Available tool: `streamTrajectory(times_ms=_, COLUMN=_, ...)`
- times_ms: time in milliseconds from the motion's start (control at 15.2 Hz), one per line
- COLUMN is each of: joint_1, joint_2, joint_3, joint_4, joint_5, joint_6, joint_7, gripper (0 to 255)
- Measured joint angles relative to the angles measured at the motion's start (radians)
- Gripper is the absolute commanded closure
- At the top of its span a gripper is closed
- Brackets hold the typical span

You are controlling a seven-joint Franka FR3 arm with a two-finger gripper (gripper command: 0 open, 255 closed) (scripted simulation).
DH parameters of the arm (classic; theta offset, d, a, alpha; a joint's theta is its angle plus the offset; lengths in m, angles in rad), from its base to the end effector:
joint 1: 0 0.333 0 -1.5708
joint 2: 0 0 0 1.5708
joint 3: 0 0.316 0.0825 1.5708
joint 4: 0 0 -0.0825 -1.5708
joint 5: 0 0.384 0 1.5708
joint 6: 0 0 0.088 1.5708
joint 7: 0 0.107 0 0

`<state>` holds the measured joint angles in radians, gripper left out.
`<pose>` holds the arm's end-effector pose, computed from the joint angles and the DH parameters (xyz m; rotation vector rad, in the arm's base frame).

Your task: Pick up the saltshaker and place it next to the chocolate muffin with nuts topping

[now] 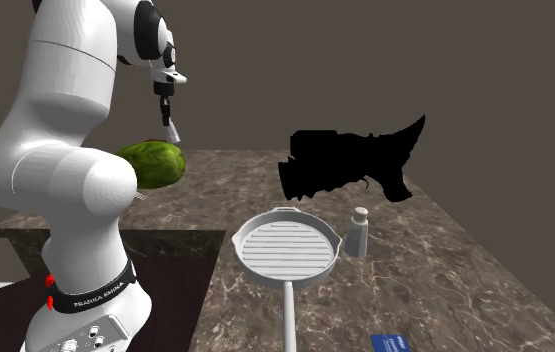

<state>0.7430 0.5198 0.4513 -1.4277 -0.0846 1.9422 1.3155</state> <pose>0.3149 0.6258 0.4221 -3.0418 0.2278 0.1784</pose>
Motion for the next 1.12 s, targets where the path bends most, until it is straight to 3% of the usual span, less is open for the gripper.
streamTrajectory(times_ms=528, joint_1=0.001, joint_2=0.032, joint_3=-0.009, joint_4=-0.067, joint_5=-0.012, joint_6=0.097, joint_7=-0.001, gripper=255)
streamTrajectory(times_ms=990, joint_1=0.0, joint_2=0.035, joint_3=-0.01, joint_4=-0.072, joint_5=-0.013, joint_6=0.105, joint_7=-0.002, gripper=255)
streamTrajectory(times_ms=1056, joint_1=0.0, joint_2=0.035, joint_3=-0.01, joint_4=-0.072, joint_5=-0.013, joint_6=0.105, joint_7=-0.002, gripper=0)
streamTrajectory(times_ms=1122, joint_1=0.0, joint_2=0.035, joint_3=-0.01, joint_4=-0.072, joint_5=-0.013, joint_6=0.105, joint_7=-0.002, gripper=0)
